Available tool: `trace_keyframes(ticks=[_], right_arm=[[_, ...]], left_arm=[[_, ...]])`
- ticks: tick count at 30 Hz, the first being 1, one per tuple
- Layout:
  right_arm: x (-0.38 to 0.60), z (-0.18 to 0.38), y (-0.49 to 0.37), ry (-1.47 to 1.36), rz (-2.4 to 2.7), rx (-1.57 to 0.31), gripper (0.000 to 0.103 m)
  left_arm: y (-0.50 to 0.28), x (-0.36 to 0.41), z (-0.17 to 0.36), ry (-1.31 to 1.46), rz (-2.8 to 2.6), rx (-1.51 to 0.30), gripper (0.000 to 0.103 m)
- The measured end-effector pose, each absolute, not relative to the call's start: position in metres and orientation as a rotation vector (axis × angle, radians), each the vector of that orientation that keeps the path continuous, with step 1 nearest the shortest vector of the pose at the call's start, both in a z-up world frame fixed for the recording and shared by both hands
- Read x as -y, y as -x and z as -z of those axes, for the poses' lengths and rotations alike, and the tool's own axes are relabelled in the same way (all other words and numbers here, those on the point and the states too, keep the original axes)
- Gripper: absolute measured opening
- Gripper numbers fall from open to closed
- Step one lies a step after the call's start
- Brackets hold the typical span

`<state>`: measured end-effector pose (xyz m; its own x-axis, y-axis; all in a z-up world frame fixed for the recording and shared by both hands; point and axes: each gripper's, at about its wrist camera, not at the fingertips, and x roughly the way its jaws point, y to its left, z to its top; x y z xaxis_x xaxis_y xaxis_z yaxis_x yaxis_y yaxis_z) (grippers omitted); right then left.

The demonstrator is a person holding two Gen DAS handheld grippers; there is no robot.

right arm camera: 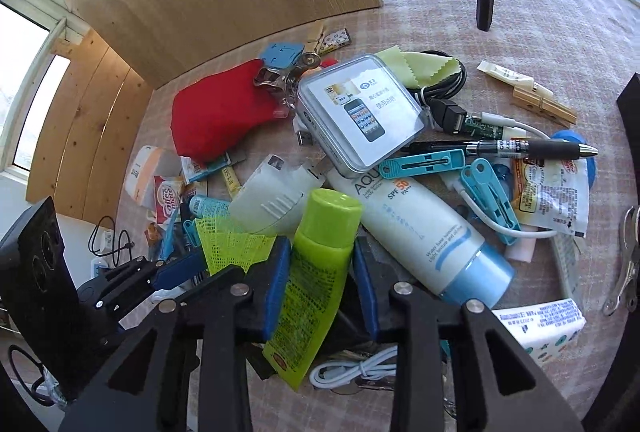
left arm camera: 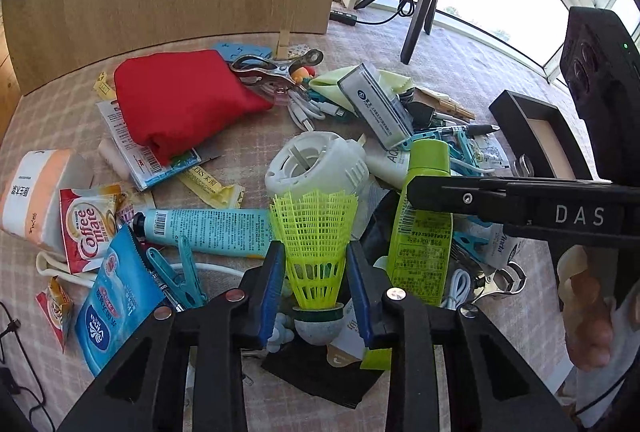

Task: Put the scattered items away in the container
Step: 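Carry the shuttlecock to the tray while the right gripper carries the green tube there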

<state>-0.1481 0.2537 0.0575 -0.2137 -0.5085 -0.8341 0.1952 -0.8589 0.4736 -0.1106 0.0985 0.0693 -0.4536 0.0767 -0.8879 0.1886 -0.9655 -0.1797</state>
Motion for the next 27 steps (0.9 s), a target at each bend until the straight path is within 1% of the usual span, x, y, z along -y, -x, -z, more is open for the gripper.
trace_keyframes(ticks=[8,11,13,18,27], right_arm=[[-0.29,-0.088,0.139,-1.526,2.201,0.407,0.031],[-0.305,-0.102,0.135,-1.489,2.261,0.396,0.03],[-0.317,-0.11,0.133,-1.467,2.292,0.401,0.03],[-0.351,-0.131,0.125,-1.413,2.353,0.428,0.029],[-0.429,-0.161,0.112,-1.315,2.499,0.525,0.029]], left_arm=[[0.108,-0.112,-0.099,-1.543,2.66,-0.417,0.029],[0.114,-0.123,-0.111,-1.515,2.693,-0.393,0.029],[0.119,-0.133,-0.117,-1.497,2.715,-0.377,0.027],[0.134,-0.157,-0.13,-1.485,2.776,-0.353,0.026],[0.171,-0.217,-0.145,-1.51,2.887,-0.282,0.026]])
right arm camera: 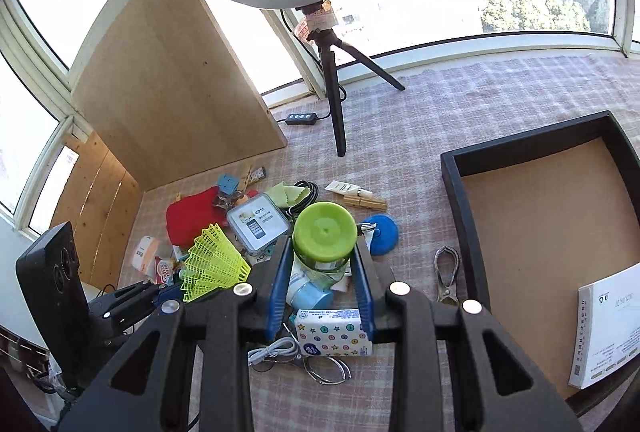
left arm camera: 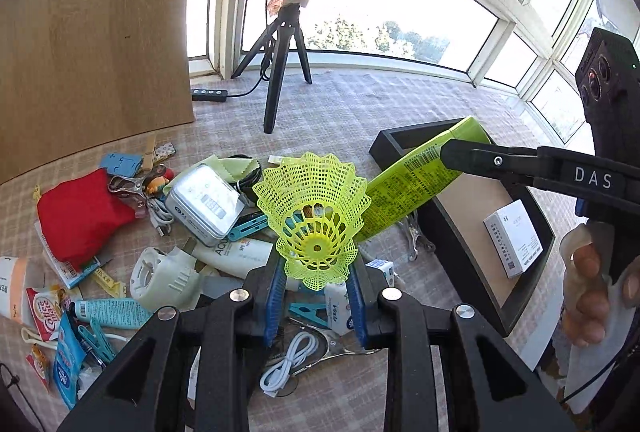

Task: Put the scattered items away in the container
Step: 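Carry the shuttlecock to the tray while the right gripper carries the green tube there, then return both grippers to the pile and grasp the polka-dot tissue pack with the right gripper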

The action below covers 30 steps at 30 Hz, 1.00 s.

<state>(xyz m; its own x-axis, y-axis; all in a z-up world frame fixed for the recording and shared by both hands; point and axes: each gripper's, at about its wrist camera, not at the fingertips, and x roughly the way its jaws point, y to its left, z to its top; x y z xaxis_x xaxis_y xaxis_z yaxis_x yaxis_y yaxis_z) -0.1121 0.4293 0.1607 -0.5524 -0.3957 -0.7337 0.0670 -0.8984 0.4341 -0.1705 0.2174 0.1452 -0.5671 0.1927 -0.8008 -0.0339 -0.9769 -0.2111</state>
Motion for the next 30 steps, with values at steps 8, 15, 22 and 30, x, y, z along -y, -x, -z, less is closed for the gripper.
trace_keyframes(ticks=[8,15,22,30], right_arm=[[-0.532,-0.182,0.101,-1.265,2.72,0.635,0.029],[-0.614,-0.181,0.094,-1.314,2.873,0.688,0.029],[-0.641,-0.179,0.086,-1.357,2.982,0.618,0.054],[-0.618,-0.173,0.097,-1.362,2.89,0.56,0.054]], left_arm=[[0.211,-0.298,-0.162,1.304,-2.564,0.155,0.026],[0.244,-0.385,-0.168,1.262,-2.457,0.095,0.034],[0.246,-0.431,-0.173,1.21,-2.463,0.021,0.072],[0.245,-0.399,-0.17,1.254,-2.526,0.065,0.07]])
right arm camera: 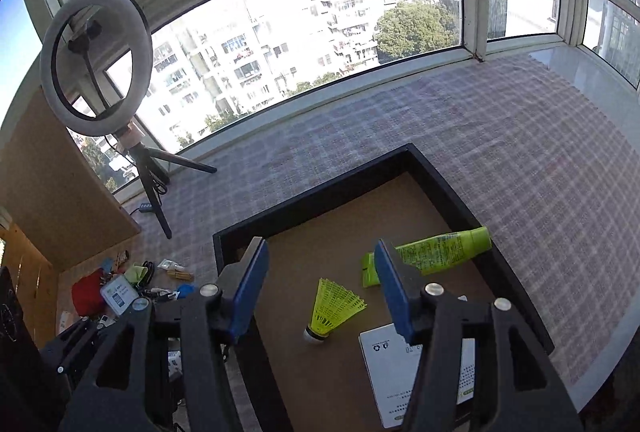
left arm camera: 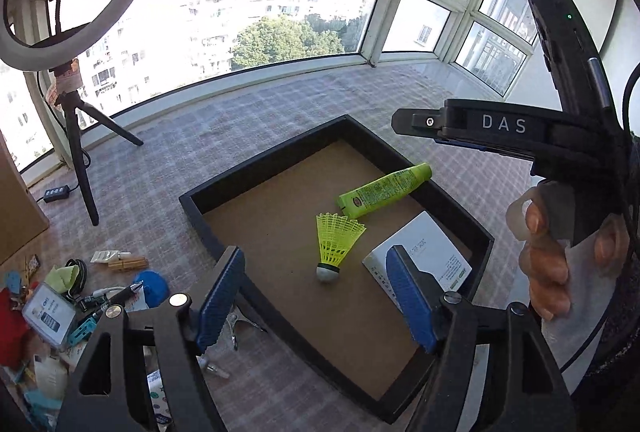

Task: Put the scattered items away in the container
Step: 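Return both grippers to the pile and grasp the polka-dot tissue pack with the right gripper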

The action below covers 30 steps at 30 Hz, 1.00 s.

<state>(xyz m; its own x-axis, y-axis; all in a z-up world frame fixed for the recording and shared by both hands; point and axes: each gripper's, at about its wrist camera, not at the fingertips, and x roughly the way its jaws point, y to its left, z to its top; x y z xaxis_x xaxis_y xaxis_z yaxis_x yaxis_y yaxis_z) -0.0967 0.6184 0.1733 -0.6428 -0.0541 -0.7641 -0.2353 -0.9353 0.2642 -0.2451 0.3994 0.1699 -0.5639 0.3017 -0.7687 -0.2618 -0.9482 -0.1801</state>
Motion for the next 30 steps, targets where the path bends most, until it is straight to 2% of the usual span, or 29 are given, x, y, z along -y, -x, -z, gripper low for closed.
trace_keyframes(ticks=[5,11,15,21,27,30], right_arm=[[-0.585,-0.168,0.103,1.357,-2.785,-0.449,0.054],[-0.528,-0.154,0.109,1.514,-2.916,-0.248,0.054],[-0.476,-0.138,0.105,1.659,-3.01,0.024,0.054],[-0.398,-0.107,0.086,1.815,-3.082,0.598,0.054],[-0.344,-0.079,0.07,1.894,-3.094,0.978,0.065],[-0.326,-0.068,0.067,1.922,-3.08,1.107,0.066]], left_arm=[[0.239,-0.36,-0.168,1.284,-2.578,0.096,0.07],[0.223,-0.298,-0.164,1.332,-2.653,0.07,0.07],[0.206,-0.251,-0.156,1.402,-2.71,0.061,0.07],[0.174,-0.18,-0.133,1.556,-2.761,0.055,0.069],[0.148,-0.138,-0.098,1.711,-2.734,0.038,0.069],[0.141,-0.131,-0.084,1.752,-2.701,0.022,0.069]])
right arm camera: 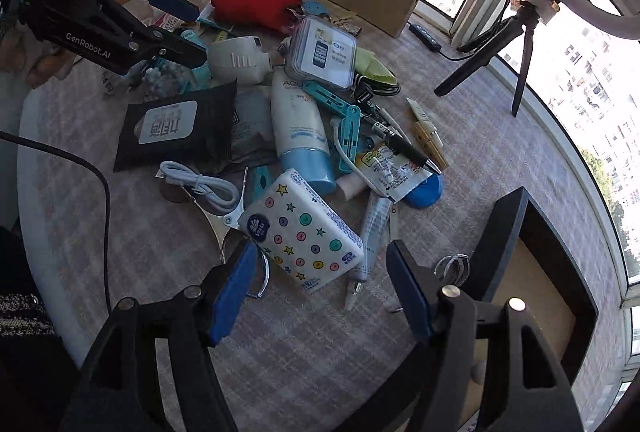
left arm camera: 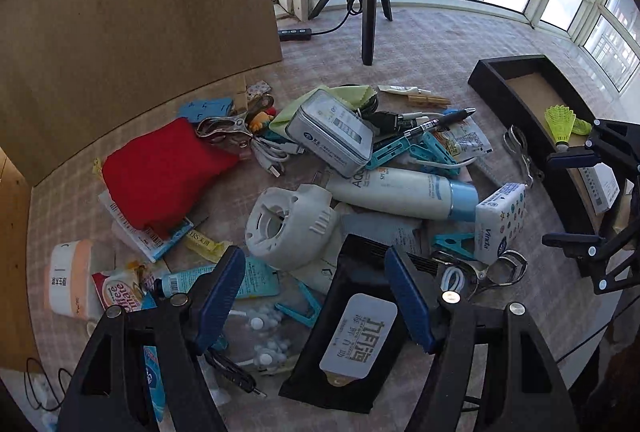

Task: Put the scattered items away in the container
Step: 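Return both grippers to the pile and grasp the polka-dot tissue pack with the right gripper, then grasp the white plug with the left gripper while the right gripper holds the tissue pack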

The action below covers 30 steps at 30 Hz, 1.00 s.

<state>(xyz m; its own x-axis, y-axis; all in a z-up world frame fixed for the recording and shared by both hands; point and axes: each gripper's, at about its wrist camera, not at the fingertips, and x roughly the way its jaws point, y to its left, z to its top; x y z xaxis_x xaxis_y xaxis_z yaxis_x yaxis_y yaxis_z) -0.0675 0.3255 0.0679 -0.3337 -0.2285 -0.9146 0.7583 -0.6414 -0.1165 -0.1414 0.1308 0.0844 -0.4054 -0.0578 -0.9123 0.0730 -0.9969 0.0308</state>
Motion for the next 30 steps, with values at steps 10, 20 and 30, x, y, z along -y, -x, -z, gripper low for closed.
trace_keyframes(ticks=[10,20,30], right_arm=[[-0.301,-0.039,0.071,-1.247,1.955,-0.892,0.067],[-0.288,-0.024,0.08,-1.229,1.932,-0.929,0.067],[-0.306,-0.025,0.1,-1.379,1.9,-0.647,0.03]], left_arm=[[0.16,-0.116,-0.07,-1.717,2.545,0.025,0.062],[0.18,-0.113,-0.055,-1.808,2.528,0.086,0.044],[0.183,-0.111,-0.048,-1.808,2.531,0.065,0.046]])
